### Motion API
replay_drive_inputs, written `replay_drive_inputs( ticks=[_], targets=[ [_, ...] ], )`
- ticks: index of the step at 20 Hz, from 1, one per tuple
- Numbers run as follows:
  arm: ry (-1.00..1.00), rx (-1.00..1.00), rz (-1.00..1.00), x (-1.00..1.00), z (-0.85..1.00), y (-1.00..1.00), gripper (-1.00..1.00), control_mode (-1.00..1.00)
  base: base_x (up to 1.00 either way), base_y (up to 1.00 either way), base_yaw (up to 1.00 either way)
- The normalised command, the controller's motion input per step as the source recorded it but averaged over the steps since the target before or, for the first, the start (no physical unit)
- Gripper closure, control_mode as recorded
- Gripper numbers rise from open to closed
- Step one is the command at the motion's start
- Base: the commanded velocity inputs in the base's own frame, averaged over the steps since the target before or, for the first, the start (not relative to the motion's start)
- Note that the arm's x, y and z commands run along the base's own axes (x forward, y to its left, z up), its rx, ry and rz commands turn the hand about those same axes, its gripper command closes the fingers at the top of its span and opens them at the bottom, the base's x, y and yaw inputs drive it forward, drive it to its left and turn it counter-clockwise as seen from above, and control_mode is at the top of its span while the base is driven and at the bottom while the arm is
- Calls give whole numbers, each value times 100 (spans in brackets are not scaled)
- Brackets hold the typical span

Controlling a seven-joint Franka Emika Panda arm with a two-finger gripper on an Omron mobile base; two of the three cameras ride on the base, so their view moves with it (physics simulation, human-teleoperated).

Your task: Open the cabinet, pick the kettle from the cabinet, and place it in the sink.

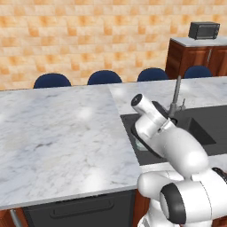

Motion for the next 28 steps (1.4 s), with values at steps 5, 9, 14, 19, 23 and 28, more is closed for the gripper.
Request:
replay_drive_inputs(
  ticks=[5, 9, 14, 19, 23, 28],
  targets=[
    [0, -3, 0, 10, -28, 0, 100, -100, 0, 0, 0],
    [2, -12, 0, 6, -21, 0, 100, -100, 0, 0, 0],
    [22, -24, 0, 3, -17, -1, 100, -100, 0, 0, 0],
    [37, -29, 0, 3, -13, 0, 100, -100, 0, 0, 0],
    [38, -30, 0, 3, -16, 1, 100, -100, 0, 0, 0],
    [21, -4, 0, -2, -21, 2, 100, -100, 0, 0, 0]
  ],
)
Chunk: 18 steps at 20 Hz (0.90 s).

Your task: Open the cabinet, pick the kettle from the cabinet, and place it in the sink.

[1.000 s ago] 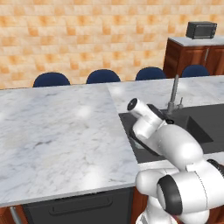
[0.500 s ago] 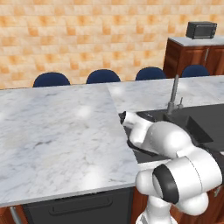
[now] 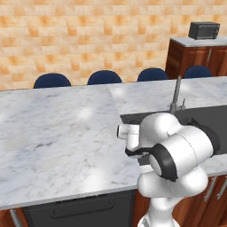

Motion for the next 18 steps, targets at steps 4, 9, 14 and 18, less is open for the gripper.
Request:
replay_drive_inputs(
  ticks=[4, 9, 14, 18],
  targets=[
    [0, 36, 0, 1, -4, 3, 100, -100, 0, 0, 0],
    [-6, 39, 1, 0, 0, 0, 100, -100, 0, 0, 0],
    [-8, 27, 1, 0, -3, 0, 100, -100, 0, 0, 0],
    [-1, 21, 0, 3, -7, -2, 100, -100, 0, 0, 0]
  ],
)
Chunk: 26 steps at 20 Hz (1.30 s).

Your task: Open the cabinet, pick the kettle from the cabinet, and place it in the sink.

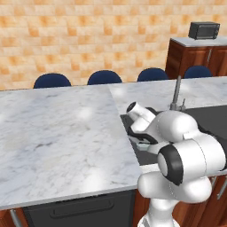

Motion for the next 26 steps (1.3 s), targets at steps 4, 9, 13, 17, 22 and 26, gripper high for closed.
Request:
replay_drive_inputs(
  ticks=[4, 9, 13, 17, 22, 26],
  targets=[
    [0, 14, 0, 5, -9, -5, 100, -100, 0, 0, 0],
    [-3, 11, 0, 2, -13, -6, 100, -100, 0, 0, 0],
    [-12, 6, 0, 9, -18, -13, 100, -100, 0, 0, 0],
    [-18, 3, 0, 21, -21, -11, 100, -100, 0, 0, 0],
    [-13, 0, 0, 25, -21, -12, 100, -100, 0, 0, 0],
    [-2, -1, 0, 27, -19, -9, 100, -100, 0, 0, 0]
  ],
)
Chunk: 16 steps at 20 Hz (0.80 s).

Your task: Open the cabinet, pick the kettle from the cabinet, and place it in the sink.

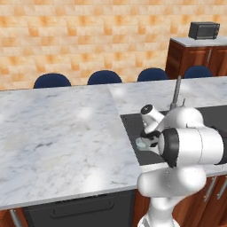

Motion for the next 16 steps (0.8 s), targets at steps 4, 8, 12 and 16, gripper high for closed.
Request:
replay_drive_inputs(
  ticks=[4, 8, 12, 16],
  targets=[
    [0, -2, 0, 34, -14, -13, 100, -100, 0, 0, 0],
    [0, -4, -2, 32, -8, -18, 100, -100, 0, 0, 0],
    [0, -2, -4, 18, -21, -13, 100, -100, 0, 0, 0],
    [0, -3, -9, 14, -25, -11, 100, -100, 0, 0, 0]
  ],
)
